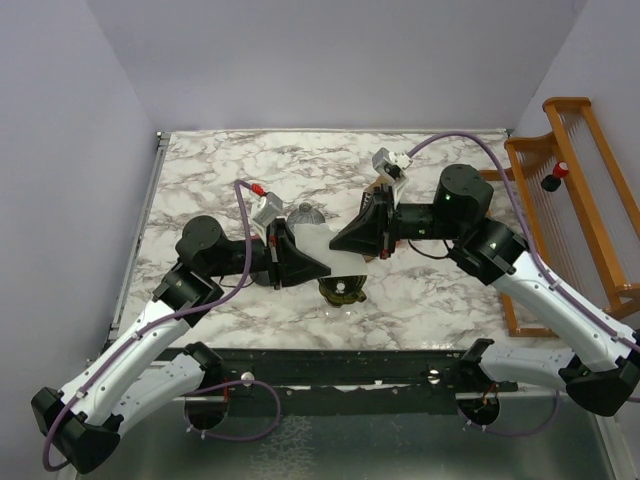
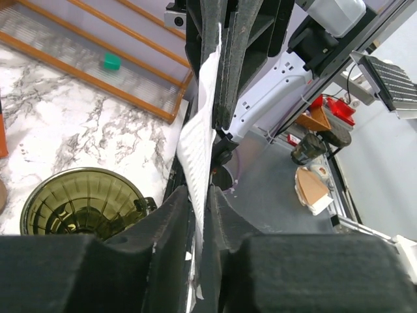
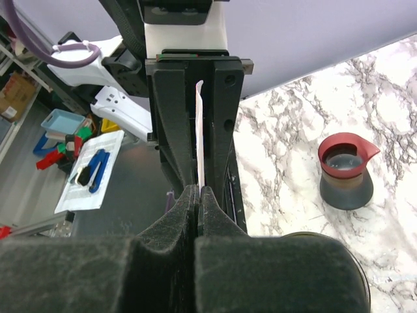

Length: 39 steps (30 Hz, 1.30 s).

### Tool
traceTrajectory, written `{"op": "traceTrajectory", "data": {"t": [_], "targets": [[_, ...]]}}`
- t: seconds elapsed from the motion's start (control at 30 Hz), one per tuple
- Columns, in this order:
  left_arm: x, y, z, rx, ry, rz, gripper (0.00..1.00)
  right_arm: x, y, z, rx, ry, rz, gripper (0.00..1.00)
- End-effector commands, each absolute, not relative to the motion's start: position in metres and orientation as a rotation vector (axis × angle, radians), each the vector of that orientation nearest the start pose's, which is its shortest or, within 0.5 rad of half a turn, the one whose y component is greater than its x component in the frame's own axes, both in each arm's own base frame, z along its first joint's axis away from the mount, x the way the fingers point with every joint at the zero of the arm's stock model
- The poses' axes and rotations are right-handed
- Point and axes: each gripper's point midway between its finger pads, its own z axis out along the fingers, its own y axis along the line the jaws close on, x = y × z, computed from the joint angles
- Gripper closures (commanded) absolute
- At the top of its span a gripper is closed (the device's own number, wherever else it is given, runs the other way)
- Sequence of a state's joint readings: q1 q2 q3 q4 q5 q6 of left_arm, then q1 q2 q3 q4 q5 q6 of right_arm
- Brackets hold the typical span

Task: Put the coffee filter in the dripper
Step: Place the coffee filter in the coffee dripper.

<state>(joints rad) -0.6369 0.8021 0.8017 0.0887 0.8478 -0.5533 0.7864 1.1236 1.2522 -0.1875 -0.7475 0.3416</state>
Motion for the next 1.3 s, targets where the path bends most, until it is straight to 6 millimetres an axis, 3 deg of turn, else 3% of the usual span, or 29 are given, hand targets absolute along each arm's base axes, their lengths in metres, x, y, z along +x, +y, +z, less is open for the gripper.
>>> {"op": "traceTrajectory", "data": {"t": [0.0, 0.03, 0.1, 0.7, 0.87, 1.03, 1.27], "targets": [[0.115, -0.271, 0.347, 0.856, 1.495, -1.561, 0.82, 0.142, 0.323, 0.405, -0.950, 1.489, 1.423, 0.99], [0.115, -0.271, 0.346, 0.856, 1.496, -1.561, 0.84, 0.142, 0.323, 0.405, -0.950, 1.488, 1.425, 0.99], [0.114, -0.270, 0.347, 0.863, 1.490, -1.562, 1.00, 0.142, 0.323, 0.405, -0.946, 1.491, 1.425, 0.99], [0.112, -0.266, 0.348, 0.882, 1.465, -1.521, 1.00, 0.141, 0.328, 0.400, -0.946, 1.505, 1.468, 0.99], [0.117, -0.265, 0.344, 0.876, 1.480, -1.472, 1.00, 0.143, 0.328, 0.402, -0.936, 1.506, 1.456, 0.75], [0.134, -0.257, 0.339, 0.824, 1.493, -1.325, 1.00, 0.158, 0.315, 0.407, -0.875, 1.526, 1.304, 0.46], [0.170, -0.237, 0.348, 0.808, 1.324, -0.968, 1.00, 0.192, 0.286, 0.411, -0.726, 1.599, 1.023, 0.37]]}}
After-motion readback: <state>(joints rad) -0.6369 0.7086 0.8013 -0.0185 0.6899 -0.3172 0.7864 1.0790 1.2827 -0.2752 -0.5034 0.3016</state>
